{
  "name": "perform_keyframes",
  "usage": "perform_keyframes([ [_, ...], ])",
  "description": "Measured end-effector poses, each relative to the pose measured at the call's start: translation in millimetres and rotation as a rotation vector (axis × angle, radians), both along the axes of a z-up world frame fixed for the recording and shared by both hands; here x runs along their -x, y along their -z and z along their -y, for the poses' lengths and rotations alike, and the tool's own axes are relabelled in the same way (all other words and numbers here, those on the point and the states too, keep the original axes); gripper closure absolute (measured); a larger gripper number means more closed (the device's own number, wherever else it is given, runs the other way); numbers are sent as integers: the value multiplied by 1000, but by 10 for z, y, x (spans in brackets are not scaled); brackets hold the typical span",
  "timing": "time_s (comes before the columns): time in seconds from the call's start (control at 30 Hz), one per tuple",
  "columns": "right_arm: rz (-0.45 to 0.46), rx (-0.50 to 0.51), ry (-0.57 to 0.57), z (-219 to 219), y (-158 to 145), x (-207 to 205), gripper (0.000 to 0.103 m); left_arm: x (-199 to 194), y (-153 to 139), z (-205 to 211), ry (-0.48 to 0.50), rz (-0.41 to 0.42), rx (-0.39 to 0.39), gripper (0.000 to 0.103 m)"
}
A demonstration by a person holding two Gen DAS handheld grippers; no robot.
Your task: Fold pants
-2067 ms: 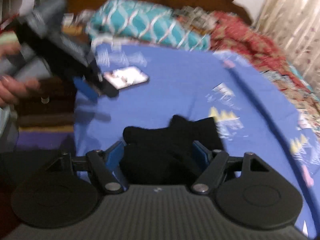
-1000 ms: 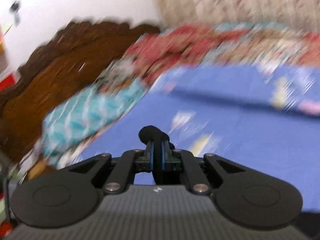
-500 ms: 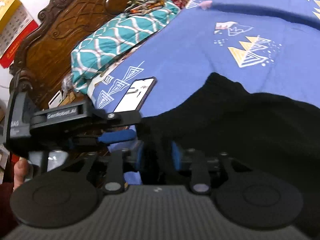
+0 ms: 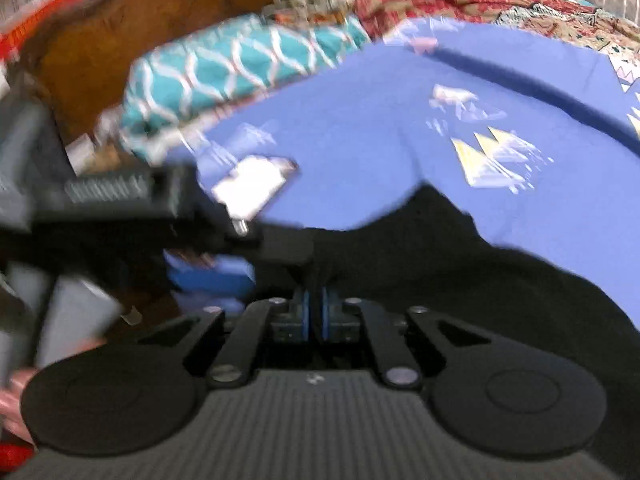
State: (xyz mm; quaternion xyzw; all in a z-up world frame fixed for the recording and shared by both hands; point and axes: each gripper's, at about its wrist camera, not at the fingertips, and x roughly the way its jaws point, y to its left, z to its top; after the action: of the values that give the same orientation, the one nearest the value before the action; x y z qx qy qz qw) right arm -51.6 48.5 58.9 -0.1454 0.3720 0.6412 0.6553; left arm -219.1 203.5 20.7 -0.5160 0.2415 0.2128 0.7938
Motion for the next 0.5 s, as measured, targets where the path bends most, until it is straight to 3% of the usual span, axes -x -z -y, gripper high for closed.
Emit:
perform_keyframes([
  [0.1,-58,-37,-33,-13,-47,33,94,27,-5,-38,-3,12,-4,5],
  [0.23,-70,77,-64,-100,264,99,89,-171,102,27,42,-3,24,9],
  [0.3,-77,71,-68,-63,268,105,85,-255,128,82,53,-35,-7,15],
  [0.4,-71,34,-87,32,121,75,68,-332,146,105,66,-65,-33,35],
  [0.43,-65,16,-89,98,64,49,67,-344,152,103,64,-77,-35,45],
  [0.5,-48,-5,-76,237,-13,-5,67,-341,163,99,60,-85,-38,54],
])
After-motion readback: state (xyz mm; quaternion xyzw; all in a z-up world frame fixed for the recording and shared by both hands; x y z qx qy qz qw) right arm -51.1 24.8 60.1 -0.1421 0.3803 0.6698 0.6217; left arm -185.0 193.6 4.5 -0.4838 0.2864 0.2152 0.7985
